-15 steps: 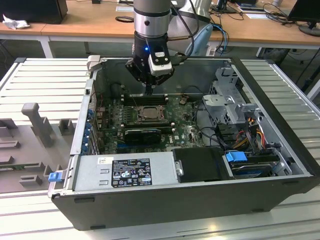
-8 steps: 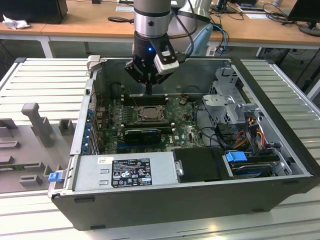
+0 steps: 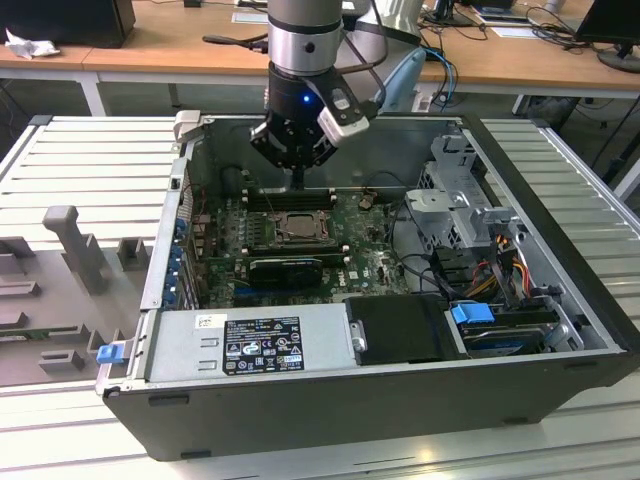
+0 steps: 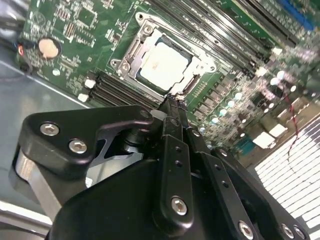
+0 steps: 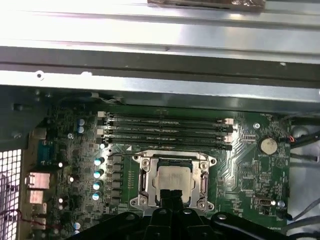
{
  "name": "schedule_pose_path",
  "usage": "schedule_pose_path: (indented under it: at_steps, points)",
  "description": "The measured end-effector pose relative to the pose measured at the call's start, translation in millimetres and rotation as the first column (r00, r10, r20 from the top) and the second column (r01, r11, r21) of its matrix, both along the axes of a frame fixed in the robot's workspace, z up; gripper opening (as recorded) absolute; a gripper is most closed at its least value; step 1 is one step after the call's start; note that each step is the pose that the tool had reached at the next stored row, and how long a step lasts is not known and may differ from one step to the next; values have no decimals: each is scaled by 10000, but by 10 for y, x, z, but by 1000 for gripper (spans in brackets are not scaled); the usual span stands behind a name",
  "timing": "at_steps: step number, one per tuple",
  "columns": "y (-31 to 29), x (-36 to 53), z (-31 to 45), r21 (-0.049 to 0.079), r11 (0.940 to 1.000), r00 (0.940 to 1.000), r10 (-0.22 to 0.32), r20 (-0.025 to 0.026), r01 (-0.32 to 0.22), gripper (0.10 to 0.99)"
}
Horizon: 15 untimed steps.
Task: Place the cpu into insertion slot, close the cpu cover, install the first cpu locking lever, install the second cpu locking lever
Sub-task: 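Install the first cpu locking lever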
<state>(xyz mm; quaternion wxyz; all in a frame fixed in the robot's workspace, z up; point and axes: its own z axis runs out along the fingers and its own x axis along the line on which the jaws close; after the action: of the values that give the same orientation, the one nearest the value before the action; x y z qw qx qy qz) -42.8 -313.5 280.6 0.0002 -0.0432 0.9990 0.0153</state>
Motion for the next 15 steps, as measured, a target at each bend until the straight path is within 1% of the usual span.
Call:
schedule_pose_path:
  at_steps: [4, 7, 9, 11, 13, 15]
  points:
    - [0, -2, -1, 1, 9977, 9977, 685, 1, -685, 106]
    - [0, -35, -3, 9, 9967, 9967, 817, 2, -817, 106]
    - [0, -124, -11, 11, 9966, 9966, 823, 2, -823, 106]
    - [5, -195, -25, 10, 9967, 9967, 812, 2, -812, 106]
    - [20, -246, -52, 9, 9973, 9973, 728, 0, -728, 106]
    - [29, -272, -80, 10, 9981, 9981, 617, 1, -617, 106]
